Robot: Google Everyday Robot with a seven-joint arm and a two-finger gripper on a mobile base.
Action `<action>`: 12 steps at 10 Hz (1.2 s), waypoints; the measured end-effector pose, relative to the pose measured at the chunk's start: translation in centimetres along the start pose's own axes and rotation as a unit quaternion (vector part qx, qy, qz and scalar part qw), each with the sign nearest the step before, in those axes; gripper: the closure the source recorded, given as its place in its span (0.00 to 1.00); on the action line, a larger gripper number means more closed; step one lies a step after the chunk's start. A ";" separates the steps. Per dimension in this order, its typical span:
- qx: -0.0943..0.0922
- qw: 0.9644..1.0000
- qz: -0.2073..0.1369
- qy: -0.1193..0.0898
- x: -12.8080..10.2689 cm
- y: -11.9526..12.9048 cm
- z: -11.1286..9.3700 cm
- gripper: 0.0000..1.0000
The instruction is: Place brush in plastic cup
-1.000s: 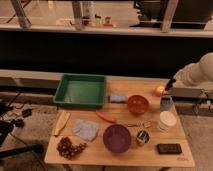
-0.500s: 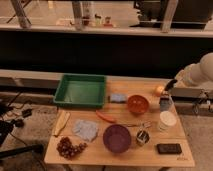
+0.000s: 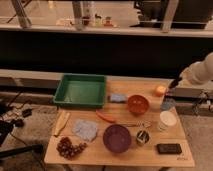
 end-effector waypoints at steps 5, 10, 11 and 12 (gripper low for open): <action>0.004 1.000 0.004 0.007 0.7 -0.1 -0.4 1.00; 0.005 1.000 0.015 -0.005 0.2 0.1 -1.3 1.00; 0.005 1.000 0.016 -0.009 0.0 0.1 -1.3 1.00; 0.004 1.000 0.017 -0.011 -0.2 0.2 -1.4 1.00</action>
